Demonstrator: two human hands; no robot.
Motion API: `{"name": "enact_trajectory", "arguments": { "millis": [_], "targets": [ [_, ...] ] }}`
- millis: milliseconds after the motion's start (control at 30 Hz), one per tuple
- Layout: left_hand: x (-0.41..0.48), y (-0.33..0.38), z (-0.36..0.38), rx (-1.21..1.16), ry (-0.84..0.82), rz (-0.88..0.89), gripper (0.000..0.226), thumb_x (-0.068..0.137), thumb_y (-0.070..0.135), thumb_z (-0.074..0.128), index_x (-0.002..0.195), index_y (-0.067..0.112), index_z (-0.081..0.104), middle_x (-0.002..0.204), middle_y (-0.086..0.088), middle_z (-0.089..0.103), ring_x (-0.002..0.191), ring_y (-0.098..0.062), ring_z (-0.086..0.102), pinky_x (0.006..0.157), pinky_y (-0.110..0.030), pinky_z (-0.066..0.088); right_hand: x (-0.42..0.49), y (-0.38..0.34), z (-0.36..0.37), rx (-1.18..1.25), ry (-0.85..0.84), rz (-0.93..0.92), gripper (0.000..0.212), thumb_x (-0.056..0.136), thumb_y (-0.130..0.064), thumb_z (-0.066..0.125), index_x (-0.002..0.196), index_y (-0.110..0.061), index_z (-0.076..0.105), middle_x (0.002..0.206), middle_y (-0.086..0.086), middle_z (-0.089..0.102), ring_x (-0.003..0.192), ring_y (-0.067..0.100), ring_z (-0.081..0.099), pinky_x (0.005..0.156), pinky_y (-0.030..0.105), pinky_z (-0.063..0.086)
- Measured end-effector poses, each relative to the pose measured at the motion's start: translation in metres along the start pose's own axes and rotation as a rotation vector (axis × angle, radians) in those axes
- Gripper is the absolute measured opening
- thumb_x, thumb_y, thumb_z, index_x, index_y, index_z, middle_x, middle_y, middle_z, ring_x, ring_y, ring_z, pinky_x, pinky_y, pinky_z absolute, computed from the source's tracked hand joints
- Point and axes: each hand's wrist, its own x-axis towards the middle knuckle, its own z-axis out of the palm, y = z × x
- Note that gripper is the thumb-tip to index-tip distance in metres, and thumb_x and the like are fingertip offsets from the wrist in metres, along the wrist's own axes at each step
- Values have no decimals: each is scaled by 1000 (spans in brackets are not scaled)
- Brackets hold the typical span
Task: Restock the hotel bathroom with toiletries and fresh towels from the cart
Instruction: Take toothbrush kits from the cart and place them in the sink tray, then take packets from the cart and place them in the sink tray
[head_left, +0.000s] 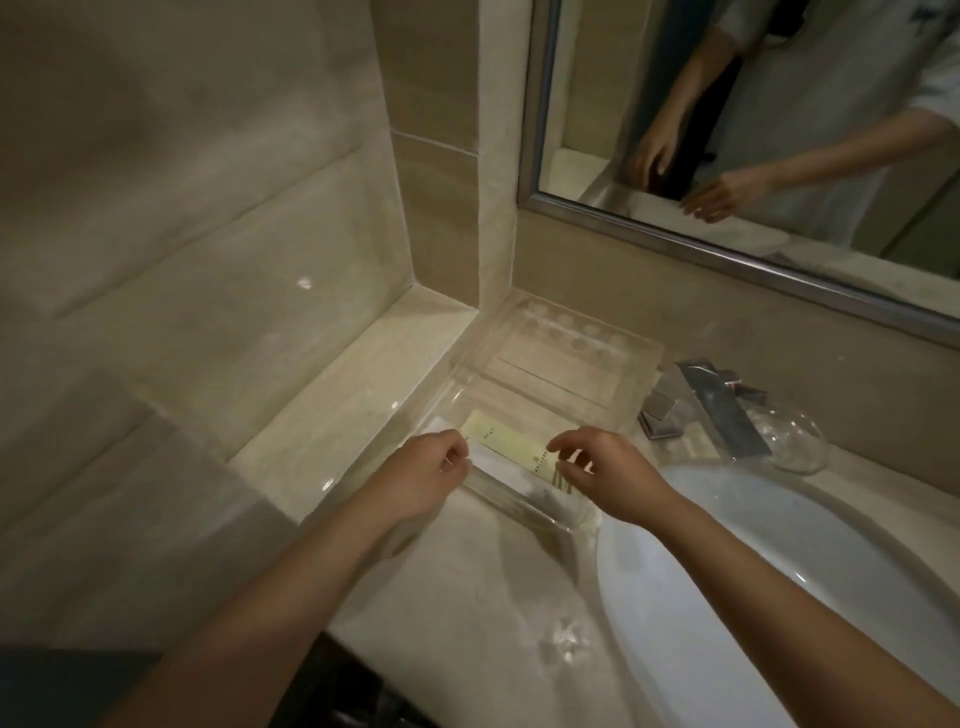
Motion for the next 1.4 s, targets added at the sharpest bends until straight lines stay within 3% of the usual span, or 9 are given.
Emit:
{"name": "enact_trajectory", "arguments": {
  "millis": [133,300,467,567,700,800,1033,1200,1400],
  "targets": [
    [-55,25,-13,21,-54,-20,19,92,32,50,105,21,59,104,3,61,98,-16,59,88,-28,48,-25,-25,-16,-14,-73,-117,24,92,-23,55,115,-19,63,91,-11,59,81,6,57,79,24,47],
    [-150,49,-24,73,25,-85,31,93,37,48,118,20,55,109,4,59,99,-12,57,88,-25,46,-63,-69,-23,-50,-161,-309,22,93,-26,54,113,-22,62,88,-13,58,80,7,57,77,22,44],
    [-248,43,-21,75,102,-216,33,94,38,46,121,21,52,111,3,60,100,-14,57,90,-31,47,-97,-119,-13,-95,-291,-515,23,93,-30,53,113,-24,61,86,-18,56,82,7,58,81,25,47],
    [-309,31,-13,66,193,-293,32,94,37,47,120,20,53,109,4,61,98,-12,58,86,-27,47,-113,-157,6,-118,-371,-651,23,93,-30,53,114,-24,62,89,-15,59,84,9,59,81,25,48],
    [-390,16,5,-103,297,-463,32,93,41,47,119,23,54,117,5,61,105,-8,57,96,-31,46,-139,-215,47,-188,-487,-827,21,93,-26,54,111,-20,64,96,-3,66,85,14,62,80,30,50],
    [-444,10,20,-198,402,-547,30,92,41,48,117,26,55,111,7,61,103,-7,58,95,-31,47,-164,-259,79,-246,-575,-944,24,92,-25,56,113,-17,64,99,-1,67,89,14,63,85,34,50],
    [-577,-2,57,-212,593,-787,37,92,41,49,123,20,53,114,3,63,93,-7,56,86,-23,44,-251,-360,139,-409,-735,-1254,24,95,-28,52,114,-18,61,90,-13,62,86,8,61,80,24,48],
    [-698,-8,92,-277,741,-918,37,92,38,51,123,16,53,114,-3,65,89,-7,56,87,-24,46,-347,-423,188,-383,-886,-1419,27,95,-27,53,118,-18,60,106,-4,67,96,7,62,86,21,47],
    [-862,-2,143,-382,996,-1046,29,93,29,53,116,13,55,95,5,60,84,-6,58,79,-17,45,-481,-489,264,-335,-992,-1585,27,95,-27,52,119,-19,61,100,-13,62,90,-1,59,74,1,38]
  ]
}}
